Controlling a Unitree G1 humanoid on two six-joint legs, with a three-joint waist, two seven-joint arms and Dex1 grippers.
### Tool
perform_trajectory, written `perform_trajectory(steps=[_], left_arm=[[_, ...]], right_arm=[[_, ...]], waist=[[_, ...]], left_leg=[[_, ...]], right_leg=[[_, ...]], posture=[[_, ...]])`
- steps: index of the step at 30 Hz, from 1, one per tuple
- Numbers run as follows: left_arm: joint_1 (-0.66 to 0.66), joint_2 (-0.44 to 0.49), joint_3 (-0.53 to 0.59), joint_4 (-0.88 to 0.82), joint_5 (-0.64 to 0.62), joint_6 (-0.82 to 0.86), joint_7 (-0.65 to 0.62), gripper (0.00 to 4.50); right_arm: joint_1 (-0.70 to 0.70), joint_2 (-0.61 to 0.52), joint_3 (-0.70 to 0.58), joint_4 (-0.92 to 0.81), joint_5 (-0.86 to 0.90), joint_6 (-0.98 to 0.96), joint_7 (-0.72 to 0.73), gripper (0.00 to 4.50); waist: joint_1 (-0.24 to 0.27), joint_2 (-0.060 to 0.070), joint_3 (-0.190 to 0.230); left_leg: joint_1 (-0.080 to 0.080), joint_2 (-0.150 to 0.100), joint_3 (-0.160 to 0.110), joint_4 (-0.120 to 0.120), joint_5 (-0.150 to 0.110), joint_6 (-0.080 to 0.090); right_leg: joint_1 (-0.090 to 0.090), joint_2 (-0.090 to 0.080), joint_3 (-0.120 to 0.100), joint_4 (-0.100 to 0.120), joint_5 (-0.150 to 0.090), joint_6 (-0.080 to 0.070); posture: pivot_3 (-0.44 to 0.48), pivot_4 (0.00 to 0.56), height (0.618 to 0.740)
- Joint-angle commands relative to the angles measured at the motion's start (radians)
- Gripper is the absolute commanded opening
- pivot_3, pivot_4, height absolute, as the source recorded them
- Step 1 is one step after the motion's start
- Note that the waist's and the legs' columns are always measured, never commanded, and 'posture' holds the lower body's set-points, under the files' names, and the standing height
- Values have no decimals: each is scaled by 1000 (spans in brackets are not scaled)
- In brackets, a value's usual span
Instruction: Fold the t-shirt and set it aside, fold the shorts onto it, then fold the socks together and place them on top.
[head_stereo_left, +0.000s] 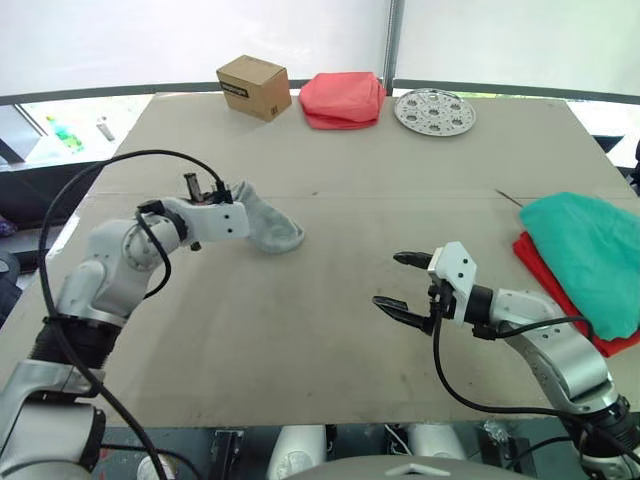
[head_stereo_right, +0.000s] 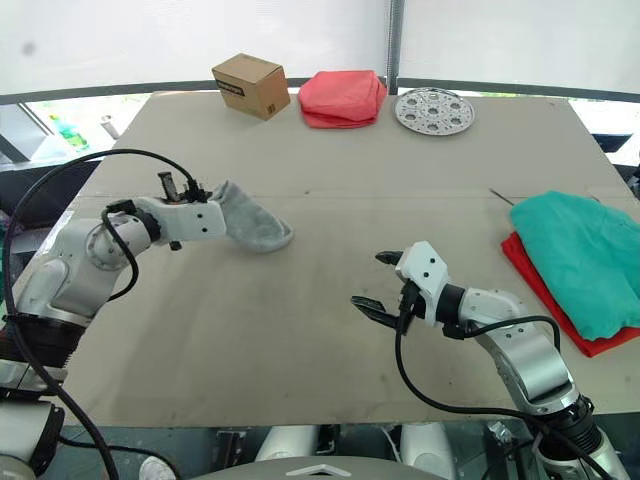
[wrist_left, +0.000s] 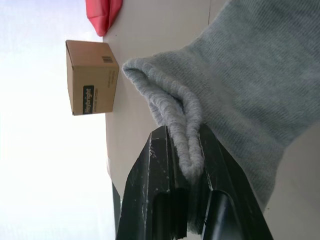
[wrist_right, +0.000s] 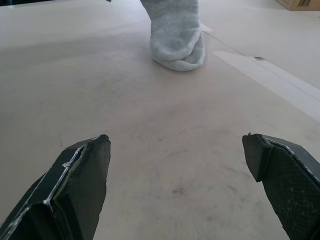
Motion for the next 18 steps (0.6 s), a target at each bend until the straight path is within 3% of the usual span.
perform_trajectory(steps=[1,9,18], left_arm=[[-86,-29,-82,-42,115,-22,-7,49],[-52,-145,-132,-139,114,1,-52,49],[30,-179,-165,-131,141,-40,-32,49]], right_arm=[[14,-5,-11,-45,9,-16,0,4500],[65,10,-55,-113,12,-77,-29,4500],[85,29,-74,-150,-2,-71,-101,4500]], waist=[[6,0,0],[2,-1,0],[5,-1,0]], left_leg=[[0,0,0,0,0,0],[0,0,1,3,0,0],[1,2,1,4,0,0]], right_leg=[[0,2,0,0,-1,1],[0,3,5,2,-1,2],[1,4,5,3,-1,2]], posture=[[0,150,740],[0,150,740],[0,150,740]])
